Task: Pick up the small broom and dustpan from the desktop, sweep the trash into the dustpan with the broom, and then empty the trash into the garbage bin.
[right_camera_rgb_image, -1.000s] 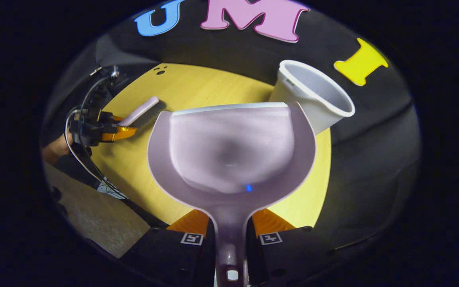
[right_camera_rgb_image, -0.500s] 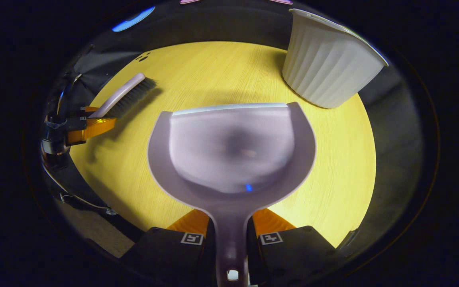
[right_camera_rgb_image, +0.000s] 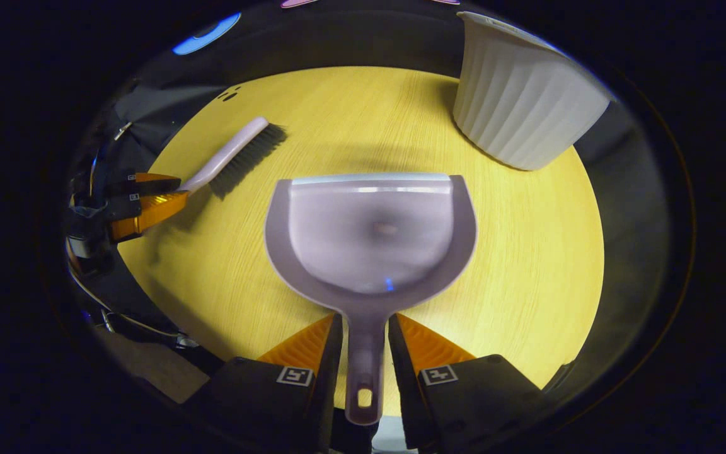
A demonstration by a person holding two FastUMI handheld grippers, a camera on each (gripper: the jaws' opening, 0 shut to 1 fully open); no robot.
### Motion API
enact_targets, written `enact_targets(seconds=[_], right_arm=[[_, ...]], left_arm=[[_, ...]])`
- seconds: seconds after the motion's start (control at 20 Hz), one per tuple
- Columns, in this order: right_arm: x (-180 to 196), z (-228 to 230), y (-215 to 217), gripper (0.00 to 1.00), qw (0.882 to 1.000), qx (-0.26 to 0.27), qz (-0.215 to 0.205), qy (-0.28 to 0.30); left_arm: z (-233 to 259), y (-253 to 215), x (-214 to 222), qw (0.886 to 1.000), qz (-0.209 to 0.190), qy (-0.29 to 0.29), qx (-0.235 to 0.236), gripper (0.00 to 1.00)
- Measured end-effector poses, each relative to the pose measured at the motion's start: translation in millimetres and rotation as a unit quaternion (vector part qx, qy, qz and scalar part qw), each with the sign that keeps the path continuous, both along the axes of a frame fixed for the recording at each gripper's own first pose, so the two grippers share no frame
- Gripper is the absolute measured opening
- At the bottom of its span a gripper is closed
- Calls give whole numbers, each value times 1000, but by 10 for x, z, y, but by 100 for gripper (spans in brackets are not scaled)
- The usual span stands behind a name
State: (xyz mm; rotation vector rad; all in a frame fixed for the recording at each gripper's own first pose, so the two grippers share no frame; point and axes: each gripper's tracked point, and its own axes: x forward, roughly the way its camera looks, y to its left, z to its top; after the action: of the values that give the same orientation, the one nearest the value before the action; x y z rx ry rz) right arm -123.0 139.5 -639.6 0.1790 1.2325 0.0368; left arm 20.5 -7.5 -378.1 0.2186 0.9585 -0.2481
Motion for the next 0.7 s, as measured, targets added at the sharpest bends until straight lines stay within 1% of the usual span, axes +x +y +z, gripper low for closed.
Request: enact_targets(seconds=[0.05,0.1,0.15,0.2,0.25,0.35,0.45,0.5,0.6,0.7], right_arm=[[0,118,-21,47,1000,3,-5,-13],[12,249,-51,44,1000,4,-9,-29],[49,404,-66,44,999,5,-14,-49],[94,556,-82,35,997,8,-20,-72],[144,714,-88,43,995,12,-27,-96],[292,1019,-89,43,988,16,-39,-146],[464,1382,-115,43,978,18,-45,-205],[566,1580,-130,43,970,19,-47,-238],[728,2003,-227,43,952,14,-60,-299],[836,2369,-306,43,936,8,-66,-346]], left_arm=[[85,35,-8,1000,1,-13,8,42],[196,67,-22,1000,0,-28,13,42],[326,70,-31,999,1,-43,14,41],[464,89,-39,998,6,-59,9,42],[611,76,-19,997,13,-75,1,42],[989,38,65,993,27,-117,-14,42],[1434,4,192,984,31,-174,-24,41],[1671,-42,244,978,30,-203,-35,41],[2225,-173,394,961,36,-263,-73,41],[2607,-277,459,946,41,-303,-109,41]])
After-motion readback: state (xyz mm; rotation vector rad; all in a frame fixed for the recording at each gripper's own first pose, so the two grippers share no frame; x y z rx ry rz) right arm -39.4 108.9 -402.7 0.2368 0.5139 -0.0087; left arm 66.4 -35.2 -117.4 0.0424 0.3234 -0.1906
